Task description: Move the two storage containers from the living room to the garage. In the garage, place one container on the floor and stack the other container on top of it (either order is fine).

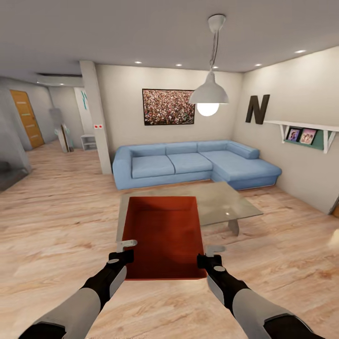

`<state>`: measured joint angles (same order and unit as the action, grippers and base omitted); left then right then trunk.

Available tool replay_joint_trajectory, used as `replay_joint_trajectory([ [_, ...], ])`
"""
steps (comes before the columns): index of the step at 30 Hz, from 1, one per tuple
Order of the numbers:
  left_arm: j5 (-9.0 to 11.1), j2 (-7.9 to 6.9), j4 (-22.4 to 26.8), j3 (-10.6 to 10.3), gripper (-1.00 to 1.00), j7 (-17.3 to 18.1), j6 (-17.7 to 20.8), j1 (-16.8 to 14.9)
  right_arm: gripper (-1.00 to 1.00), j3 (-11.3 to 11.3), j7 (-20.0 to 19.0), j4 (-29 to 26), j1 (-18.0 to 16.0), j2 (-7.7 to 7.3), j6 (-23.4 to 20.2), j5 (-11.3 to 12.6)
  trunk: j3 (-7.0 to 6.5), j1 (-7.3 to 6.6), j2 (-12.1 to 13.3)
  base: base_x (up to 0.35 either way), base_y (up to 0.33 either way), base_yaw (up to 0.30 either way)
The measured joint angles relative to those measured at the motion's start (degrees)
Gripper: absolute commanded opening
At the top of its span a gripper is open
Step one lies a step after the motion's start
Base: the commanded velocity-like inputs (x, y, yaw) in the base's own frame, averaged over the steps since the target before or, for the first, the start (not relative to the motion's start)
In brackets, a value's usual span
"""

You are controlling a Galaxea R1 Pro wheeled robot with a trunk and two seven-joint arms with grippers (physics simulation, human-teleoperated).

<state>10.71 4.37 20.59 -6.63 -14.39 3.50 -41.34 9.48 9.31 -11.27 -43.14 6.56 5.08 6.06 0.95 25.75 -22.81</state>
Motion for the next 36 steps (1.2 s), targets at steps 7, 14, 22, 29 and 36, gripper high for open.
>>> replay_joint_trajectory([
  [7,-0.01,0.0,0.0,0.01,-1.0,0.0,0.0,0.0,-1.0,0.01,0.0,0.0,0.0,0.0,0.0,0.01,0.0,0.0,0.0,0.0,0.0,0.267],
  [14,-0.02,0.0,0.0,0.01,-1.0,0.01,0.0,0.0,-1.0,0.01,0.0,0.0,0.0,0.0,0.0,0.01,0.0,0.0,0.0,0.0,0.0,0.267],
  [22,-0.01,0.0,0.0,0.02,-1.0,0.01,0.0,0.0,-1.0,-0.02,0.0,0.0,0.0,0.0,0.0,-0.04,0.0,0.0,0.0,0.0,0.0,0.267],
  [29,0.0,0.0,0.0,0.02,-1.0,0.01,0.0,0.0,-1.0,-0.03,0.02,-0.01,0.0,0.0,-0.01,-0.07,0.0,0.0,0.0,0.0,0.0,0.267],
  [36,-0.01,0.0,0.0,0.03,-1.0,0.02,-0.02,0.01,-1.0,-0.08,0.01,-0.02,0.0,0.0,-0.02,-0.16,0.0,0.0,0.0,0.0,0.0,0.267],
])
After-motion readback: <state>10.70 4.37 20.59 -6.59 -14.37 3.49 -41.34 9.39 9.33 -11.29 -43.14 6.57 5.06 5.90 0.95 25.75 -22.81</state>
